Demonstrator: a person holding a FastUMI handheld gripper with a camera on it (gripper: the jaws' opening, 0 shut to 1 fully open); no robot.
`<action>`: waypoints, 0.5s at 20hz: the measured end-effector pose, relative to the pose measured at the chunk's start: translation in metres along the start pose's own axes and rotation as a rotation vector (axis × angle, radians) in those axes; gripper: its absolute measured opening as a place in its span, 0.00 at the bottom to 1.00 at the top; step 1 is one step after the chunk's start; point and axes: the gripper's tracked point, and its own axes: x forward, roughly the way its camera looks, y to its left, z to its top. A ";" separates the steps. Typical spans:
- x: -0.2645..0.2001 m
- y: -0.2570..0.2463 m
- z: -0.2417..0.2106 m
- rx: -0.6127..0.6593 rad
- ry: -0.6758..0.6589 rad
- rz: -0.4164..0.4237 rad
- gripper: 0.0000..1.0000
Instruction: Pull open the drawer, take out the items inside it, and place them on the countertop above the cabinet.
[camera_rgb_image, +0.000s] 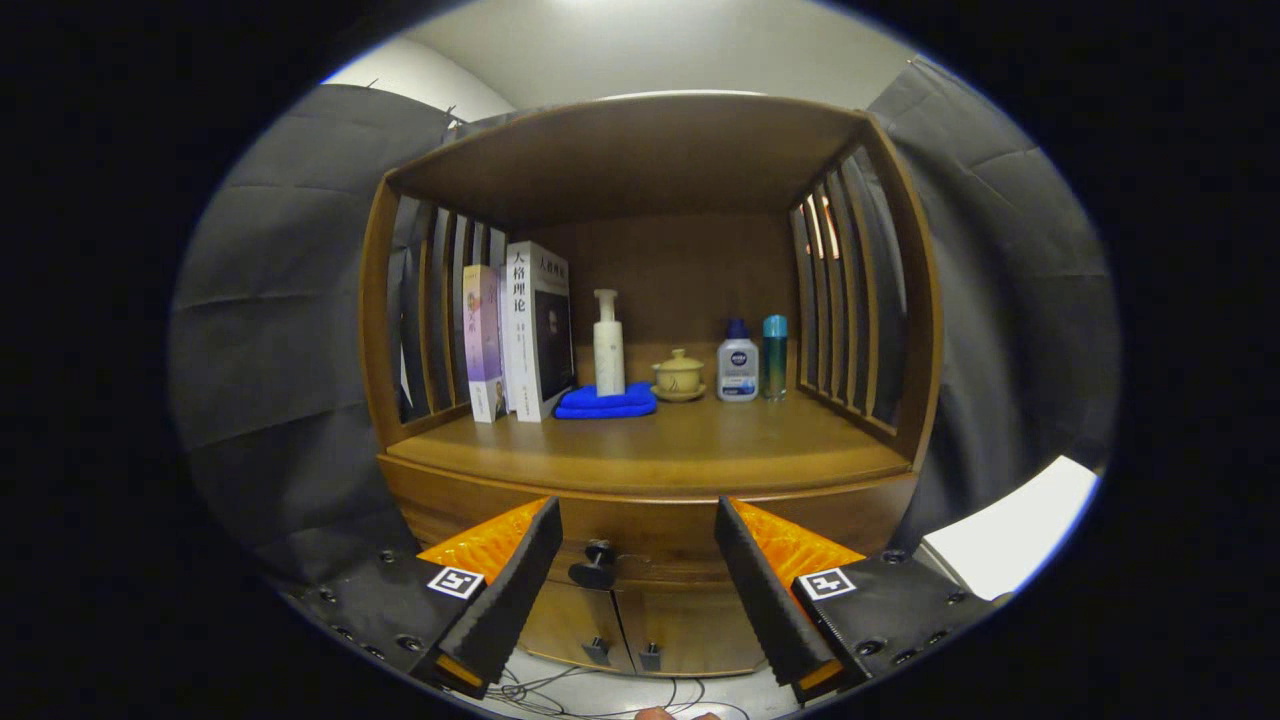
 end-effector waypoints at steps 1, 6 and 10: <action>0.004 0.007 -0.008 -0.010 0.015 0.001 0.98; 0.029 0.017 -0.034 -0.054 0.062 -0.029 0.98; 0.048 0.019 -0.056 -0.059 0.100 -0.067 0.98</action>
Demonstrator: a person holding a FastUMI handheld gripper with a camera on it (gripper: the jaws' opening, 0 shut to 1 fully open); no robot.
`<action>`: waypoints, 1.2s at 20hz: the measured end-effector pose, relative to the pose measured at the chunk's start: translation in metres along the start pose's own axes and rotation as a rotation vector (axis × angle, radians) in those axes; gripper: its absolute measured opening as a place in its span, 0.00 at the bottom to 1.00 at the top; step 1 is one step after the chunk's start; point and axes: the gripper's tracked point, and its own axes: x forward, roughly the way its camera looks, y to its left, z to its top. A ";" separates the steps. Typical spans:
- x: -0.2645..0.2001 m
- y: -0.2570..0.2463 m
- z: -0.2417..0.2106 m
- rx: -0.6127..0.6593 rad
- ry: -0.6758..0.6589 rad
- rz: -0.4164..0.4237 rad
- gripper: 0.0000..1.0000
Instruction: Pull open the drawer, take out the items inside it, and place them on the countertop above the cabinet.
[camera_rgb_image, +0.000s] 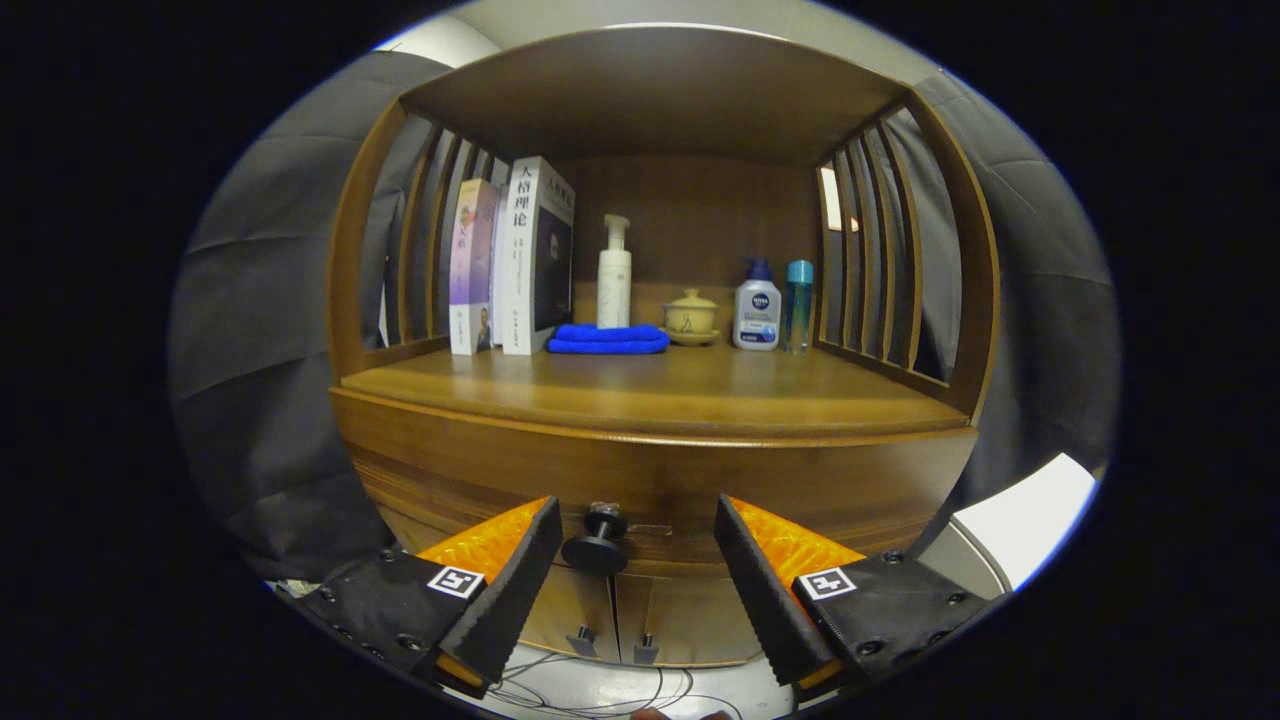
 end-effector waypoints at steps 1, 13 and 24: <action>0.004 0.004 -0.005 -0.006 0.007 -0.001 0.98; 0.031 0.026 -0.026 -0.049 0.027 -0.005 0.61; 0.025 0.026 -0.029 -0.049 0.044 -0.004 0.27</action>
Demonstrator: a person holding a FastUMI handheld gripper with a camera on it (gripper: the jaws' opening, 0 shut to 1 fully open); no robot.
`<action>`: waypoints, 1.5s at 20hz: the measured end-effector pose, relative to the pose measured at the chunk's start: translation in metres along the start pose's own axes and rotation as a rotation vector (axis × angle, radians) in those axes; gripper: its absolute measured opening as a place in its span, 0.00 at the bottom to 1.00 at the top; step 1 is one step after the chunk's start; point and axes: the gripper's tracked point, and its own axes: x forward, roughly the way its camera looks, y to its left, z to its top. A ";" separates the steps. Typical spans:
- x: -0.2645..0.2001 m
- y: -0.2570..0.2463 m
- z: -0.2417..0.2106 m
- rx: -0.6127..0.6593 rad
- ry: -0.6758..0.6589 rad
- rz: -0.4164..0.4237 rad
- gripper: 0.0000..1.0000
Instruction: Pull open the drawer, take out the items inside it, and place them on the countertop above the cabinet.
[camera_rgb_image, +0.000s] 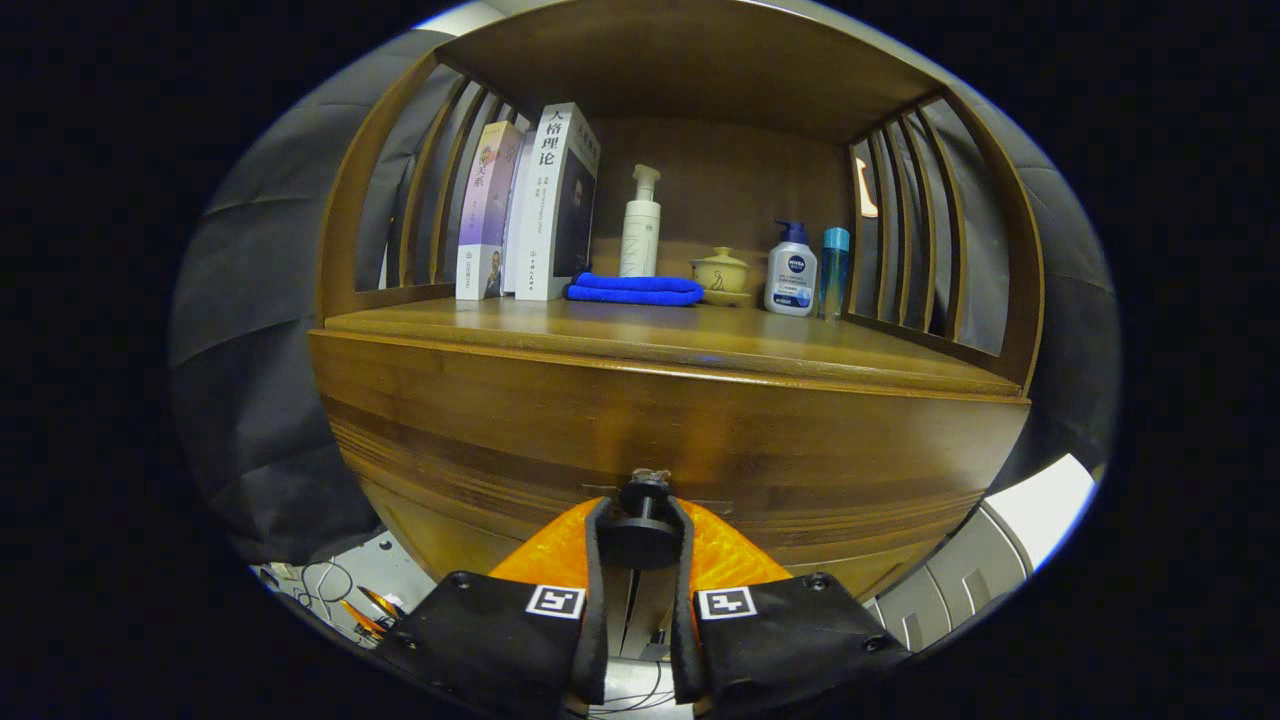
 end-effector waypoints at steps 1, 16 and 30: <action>-0.004 0.000 -0.002 -0.007 -0.002 -0.002 0.27; -0.100 0.009 -0.034 -0.019 0.005 0.025 0.27; -0.151 0.014 -0.059 -0.046 0.047 0.118 0.27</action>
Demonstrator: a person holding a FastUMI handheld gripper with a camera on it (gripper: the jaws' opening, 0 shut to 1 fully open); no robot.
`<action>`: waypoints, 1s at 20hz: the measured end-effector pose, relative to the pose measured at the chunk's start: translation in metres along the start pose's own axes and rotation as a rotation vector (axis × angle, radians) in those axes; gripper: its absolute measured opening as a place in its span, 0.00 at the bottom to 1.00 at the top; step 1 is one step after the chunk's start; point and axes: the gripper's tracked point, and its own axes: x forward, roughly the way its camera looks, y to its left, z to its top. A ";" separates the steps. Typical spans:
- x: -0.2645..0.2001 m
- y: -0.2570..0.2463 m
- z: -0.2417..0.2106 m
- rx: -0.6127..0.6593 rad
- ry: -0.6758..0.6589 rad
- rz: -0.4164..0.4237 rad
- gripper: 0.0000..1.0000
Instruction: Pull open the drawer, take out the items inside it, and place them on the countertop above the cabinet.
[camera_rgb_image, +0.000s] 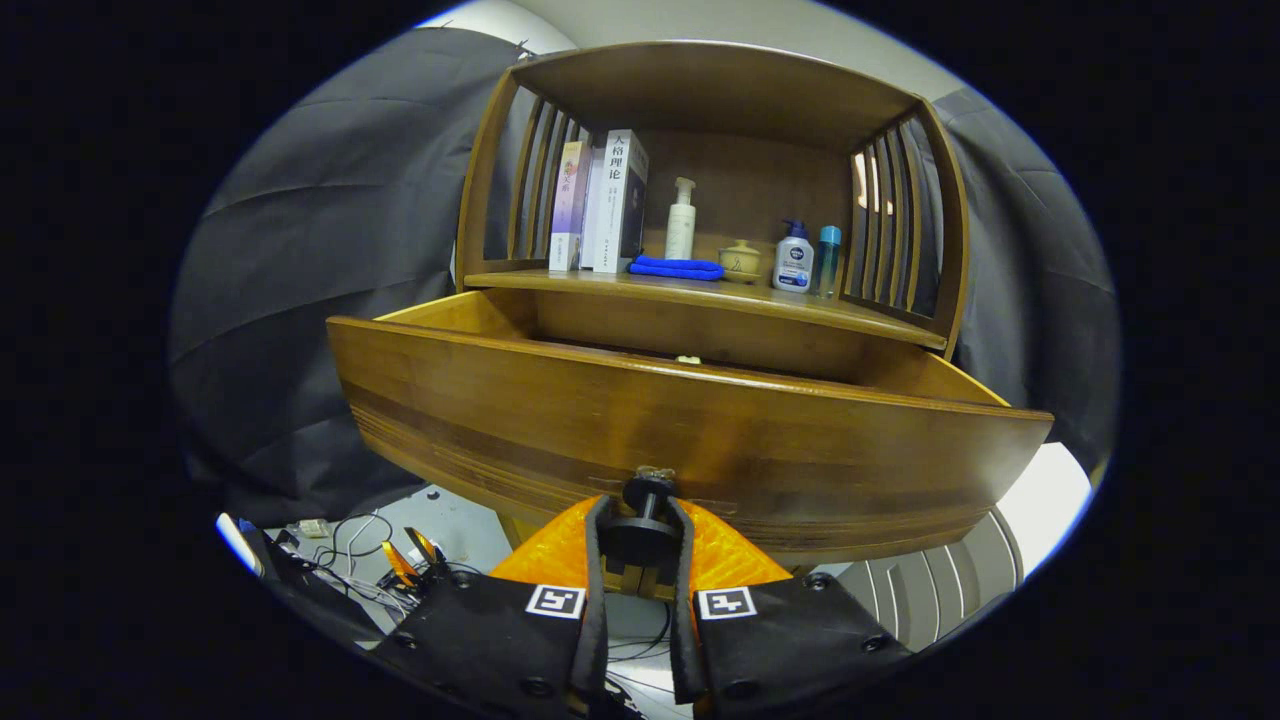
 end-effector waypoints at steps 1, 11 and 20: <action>-0.002 0.001 -0.002 0.002 0.001 0.002 0.27; -0.020 0.011 -0.015 -0.016 0.012 0.040 0.27; -0.031 0.017 -0.017 0.036 0.089 0.130 0.61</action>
